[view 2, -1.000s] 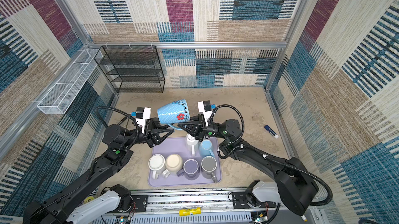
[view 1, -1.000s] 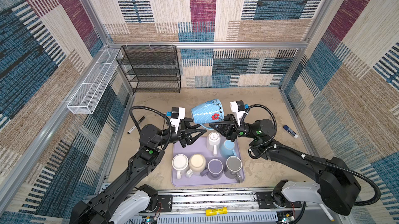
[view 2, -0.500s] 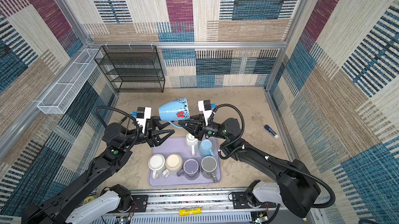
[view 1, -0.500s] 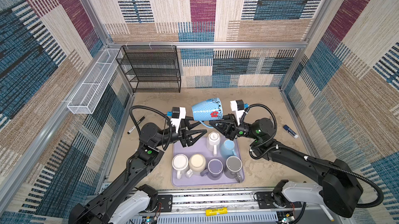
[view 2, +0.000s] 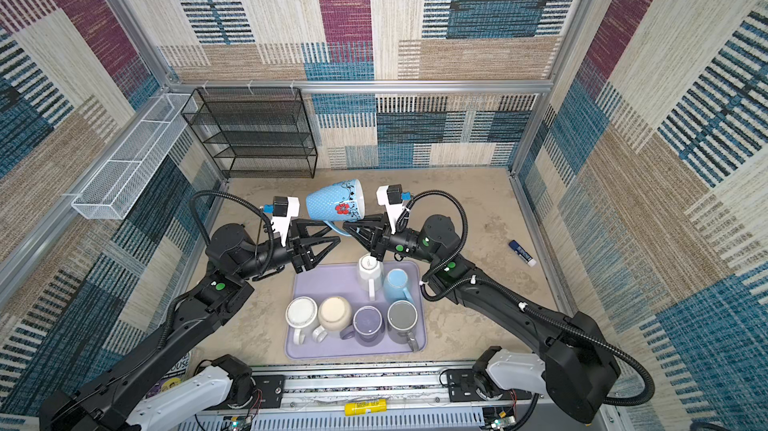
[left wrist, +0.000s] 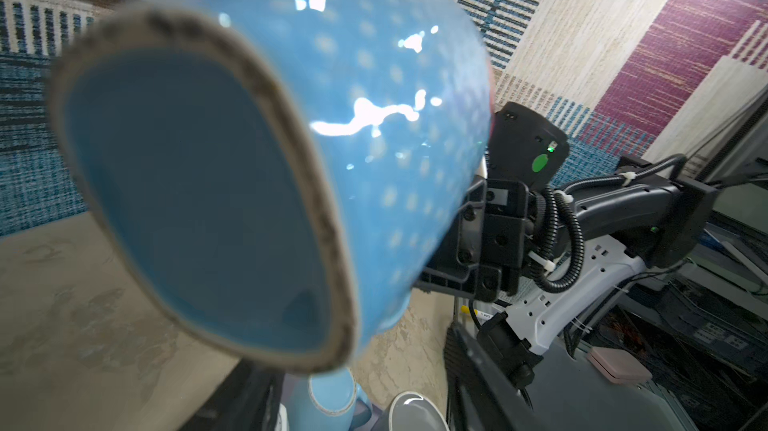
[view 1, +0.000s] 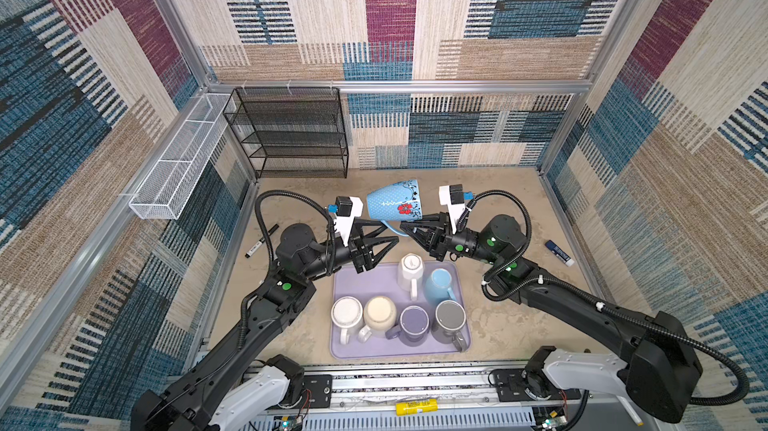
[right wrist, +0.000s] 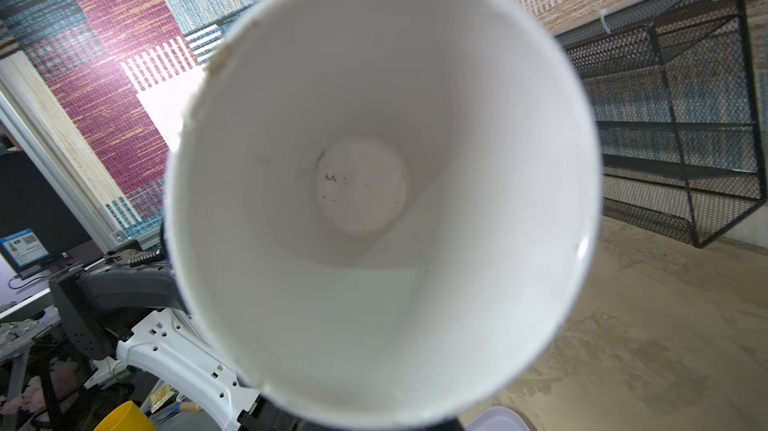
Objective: Turn the mug right side up
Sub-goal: 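Open the left gripper and carry the blue mug away with the right gripper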
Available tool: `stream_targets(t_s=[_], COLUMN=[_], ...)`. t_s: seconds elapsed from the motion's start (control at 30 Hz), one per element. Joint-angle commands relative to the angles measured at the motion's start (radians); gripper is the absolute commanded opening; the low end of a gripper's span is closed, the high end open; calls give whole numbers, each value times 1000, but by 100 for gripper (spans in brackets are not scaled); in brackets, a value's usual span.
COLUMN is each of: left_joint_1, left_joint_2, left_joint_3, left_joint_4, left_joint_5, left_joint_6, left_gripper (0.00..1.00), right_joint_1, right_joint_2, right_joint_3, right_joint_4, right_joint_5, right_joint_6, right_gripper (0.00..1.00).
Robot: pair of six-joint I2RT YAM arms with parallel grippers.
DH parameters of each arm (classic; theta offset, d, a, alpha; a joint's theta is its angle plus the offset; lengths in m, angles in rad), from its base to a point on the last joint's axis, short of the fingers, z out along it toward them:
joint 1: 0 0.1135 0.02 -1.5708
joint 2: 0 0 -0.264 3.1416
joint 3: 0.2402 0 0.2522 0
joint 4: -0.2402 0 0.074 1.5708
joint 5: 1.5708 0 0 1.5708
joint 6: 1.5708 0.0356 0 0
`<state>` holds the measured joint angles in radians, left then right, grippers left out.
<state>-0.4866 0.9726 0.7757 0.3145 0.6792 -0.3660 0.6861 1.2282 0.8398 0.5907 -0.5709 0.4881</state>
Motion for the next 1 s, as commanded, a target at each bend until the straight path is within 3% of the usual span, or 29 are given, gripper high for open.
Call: stream_targets(t_s=[0.0, 0.27, 0.77, 0.97], left_joint_1=[-3, -4, -5, -6], left_joint_2=[12, 32, 44, 52], left_joint_3=[25, 54, 114, 133], left_joint_4=[-96, -199, -395, -462], left_joint_5=[-89, -198, -372, -421], left_joint_6=[47, 80, 117, 128], left_gripper=[60, 58, 54, 53], right_joint_1=[-1, -34, -317, -393], right_joint_2=[-4, 5, 60, 154], right_joint_3=[33, 132, 349, 466], right_joint_4=[-42, -261, -659, -834], right_joint_5=[75, 200, 312, 414], right_joint_6=[-54, -163, -340, -421], right_gripper=[0, 0, 0, 0])
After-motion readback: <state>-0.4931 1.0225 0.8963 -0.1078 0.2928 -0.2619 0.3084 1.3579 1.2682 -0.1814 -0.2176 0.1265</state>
